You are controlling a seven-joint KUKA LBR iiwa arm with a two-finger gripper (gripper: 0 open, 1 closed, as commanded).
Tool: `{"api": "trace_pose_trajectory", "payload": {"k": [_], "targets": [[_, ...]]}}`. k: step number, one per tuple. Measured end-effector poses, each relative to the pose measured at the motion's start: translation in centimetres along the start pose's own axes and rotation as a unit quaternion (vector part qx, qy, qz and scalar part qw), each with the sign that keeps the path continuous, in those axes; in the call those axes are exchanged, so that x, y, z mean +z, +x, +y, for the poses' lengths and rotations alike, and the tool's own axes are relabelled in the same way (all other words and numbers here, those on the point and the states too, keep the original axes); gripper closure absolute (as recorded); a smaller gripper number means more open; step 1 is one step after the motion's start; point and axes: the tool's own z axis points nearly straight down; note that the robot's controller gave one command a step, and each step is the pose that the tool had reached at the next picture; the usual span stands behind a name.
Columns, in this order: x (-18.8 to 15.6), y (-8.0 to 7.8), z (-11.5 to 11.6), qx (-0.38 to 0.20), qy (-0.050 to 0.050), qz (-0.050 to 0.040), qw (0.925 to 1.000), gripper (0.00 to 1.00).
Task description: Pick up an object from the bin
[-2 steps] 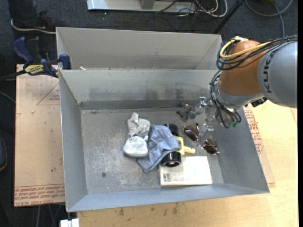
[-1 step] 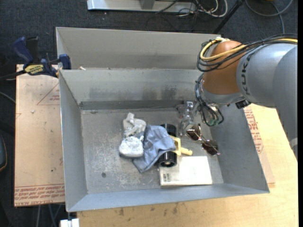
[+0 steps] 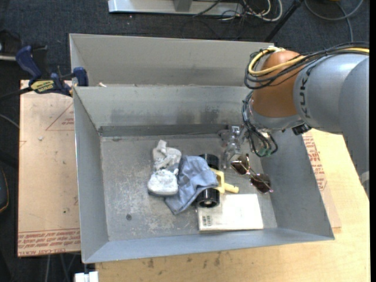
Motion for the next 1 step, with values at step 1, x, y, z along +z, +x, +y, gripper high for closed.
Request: {"api": "trace_pose_trajectory", "payload": {"k": [1], "targets": [[-3.93,0.29,0.21,0.009,0.000,0.0055,0.9999,1.00]]}}
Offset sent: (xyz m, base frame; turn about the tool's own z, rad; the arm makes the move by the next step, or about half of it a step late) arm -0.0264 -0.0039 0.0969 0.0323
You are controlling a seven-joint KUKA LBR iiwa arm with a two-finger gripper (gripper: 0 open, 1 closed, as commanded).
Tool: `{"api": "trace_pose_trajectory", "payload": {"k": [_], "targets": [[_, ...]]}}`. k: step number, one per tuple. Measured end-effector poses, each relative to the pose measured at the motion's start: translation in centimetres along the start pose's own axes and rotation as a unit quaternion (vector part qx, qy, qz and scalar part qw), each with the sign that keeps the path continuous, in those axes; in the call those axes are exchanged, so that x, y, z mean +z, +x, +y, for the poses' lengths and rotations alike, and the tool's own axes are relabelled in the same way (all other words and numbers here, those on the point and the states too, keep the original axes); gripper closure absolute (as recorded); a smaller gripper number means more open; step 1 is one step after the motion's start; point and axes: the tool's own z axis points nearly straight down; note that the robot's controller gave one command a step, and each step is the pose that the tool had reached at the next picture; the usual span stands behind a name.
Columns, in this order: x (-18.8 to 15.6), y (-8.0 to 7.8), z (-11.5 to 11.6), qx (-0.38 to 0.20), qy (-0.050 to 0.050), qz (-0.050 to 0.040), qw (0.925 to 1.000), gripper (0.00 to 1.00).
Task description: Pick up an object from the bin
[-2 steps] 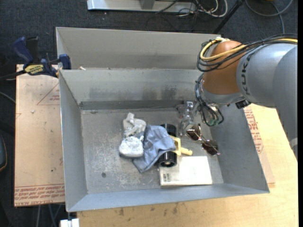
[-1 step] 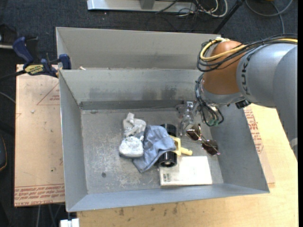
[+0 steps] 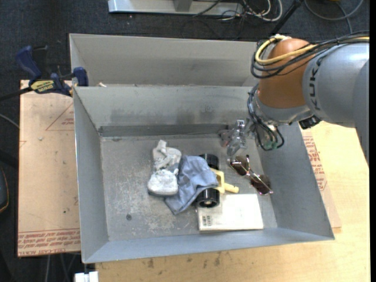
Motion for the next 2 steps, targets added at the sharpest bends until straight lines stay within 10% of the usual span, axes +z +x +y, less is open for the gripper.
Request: {"api": "trace_pose_trajectory", "payload": {"k": [2], "targets": [[-7.0,0.4,1.7,0.007,0.000,-0.0040,1.0000,1.00]]}}
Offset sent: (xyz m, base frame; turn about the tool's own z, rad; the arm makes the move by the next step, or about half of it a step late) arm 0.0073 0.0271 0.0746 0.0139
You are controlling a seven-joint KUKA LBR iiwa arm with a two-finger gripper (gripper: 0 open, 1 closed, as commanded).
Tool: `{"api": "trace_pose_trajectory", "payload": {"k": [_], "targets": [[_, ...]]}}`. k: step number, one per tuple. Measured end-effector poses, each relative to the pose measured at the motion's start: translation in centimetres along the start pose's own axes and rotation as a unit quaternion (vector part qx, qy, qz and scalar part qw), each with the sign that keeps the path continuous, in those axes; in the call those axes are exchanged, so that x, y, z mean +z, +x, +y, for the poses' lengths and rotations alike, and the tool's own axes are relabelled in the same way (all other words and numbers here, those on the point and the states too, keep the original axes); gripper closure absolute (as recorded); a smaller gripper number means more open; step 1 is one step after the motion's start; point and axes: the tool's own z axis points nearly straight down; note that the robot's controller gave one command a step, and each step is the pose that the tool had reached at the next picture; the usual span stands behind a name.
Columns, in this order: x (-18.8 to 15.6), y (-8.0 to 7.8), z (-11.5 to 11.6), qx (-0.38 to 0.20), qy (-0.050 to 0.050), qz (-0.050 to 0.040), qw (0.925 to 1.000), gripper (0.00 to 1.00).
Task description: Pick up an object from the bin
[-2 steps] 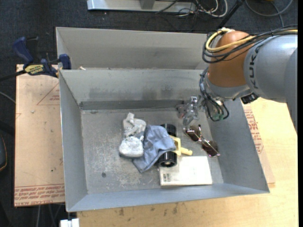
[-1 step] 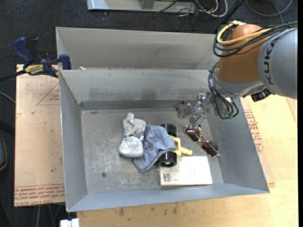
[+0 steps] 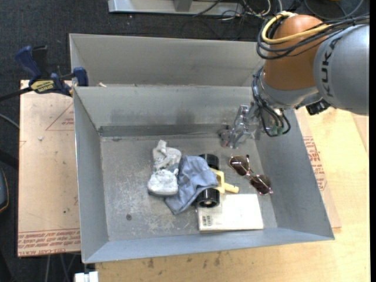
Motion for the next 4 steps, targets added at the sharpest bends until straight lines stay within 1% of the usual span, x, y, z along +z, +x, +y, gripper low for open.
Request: {"api": "trace_pose_trajectory", "payload": {"k": [1,2,3,4], "targets": [[4.1,1.7,-0.1,0.007,-0.001,-0.0025,1.0000,1.00],[9.8,1.2,-1.2,0.078,-0.001,0.0006,0.9970,1.00],[11.0,3.6,-7.4,0.069,0.000,-0.0036,0.9976,1.00],[11.0,3.6,-7.4,0.069,0.000,-0.0036,0.9976,1.00]]}}
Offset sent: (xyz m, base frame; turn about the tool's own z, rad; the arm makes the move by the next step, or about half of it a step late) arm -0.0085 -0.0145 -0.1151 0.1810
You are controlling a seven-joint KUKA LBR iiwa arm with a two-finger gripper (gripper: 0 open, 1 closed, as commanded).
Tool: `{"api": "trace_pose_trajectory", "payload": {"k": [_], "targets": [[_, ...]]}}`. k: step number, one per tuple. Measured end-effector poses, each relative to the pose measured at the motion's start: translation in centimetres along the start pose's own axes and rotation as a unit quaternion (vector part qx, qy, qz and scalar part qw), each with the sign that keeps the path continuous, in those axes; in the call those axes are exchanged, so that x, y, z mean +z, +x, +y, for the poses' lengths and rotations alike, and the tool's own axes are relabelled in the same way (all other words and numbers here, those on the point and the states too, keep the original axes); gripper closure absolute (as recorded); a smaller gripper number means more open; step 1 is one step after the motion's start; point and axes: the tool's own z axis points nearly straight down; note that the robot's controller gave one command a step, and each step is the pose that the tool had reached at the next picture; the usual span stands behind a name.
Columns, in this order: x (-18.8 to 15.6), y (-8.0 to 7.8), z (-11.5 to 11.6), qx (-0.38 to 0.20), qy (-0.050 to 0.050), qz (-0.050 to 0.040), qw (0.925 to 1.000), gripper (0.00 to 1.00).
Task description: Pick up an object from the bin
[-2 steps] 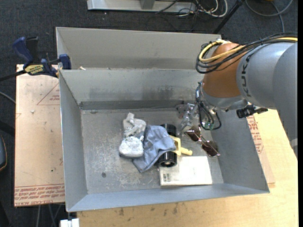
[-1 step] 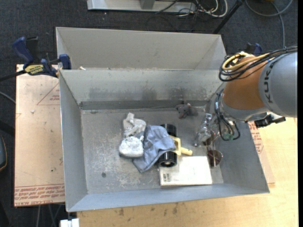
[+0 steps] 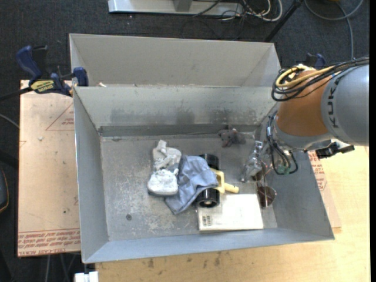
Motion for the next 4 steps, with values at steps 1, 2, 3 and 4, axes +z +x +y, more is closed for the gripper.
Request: {"api": "trace_pose_trajectory", "payload": {"k": [1,2,3,4], "targets": [[0.2,0.1,0.0,0.000,0.000,0.0020,1.0000,0.00],[0.1,0.1,0.1,0.000,0.000,0.0013,1.0000,1.00],[0.1,0.1,0.1,0.000,0.000,0.0016,1.0000,1.00],[-11.7,1.2,-0.3,0.020,0.000,0.0046,0.9998,1.00]]}}
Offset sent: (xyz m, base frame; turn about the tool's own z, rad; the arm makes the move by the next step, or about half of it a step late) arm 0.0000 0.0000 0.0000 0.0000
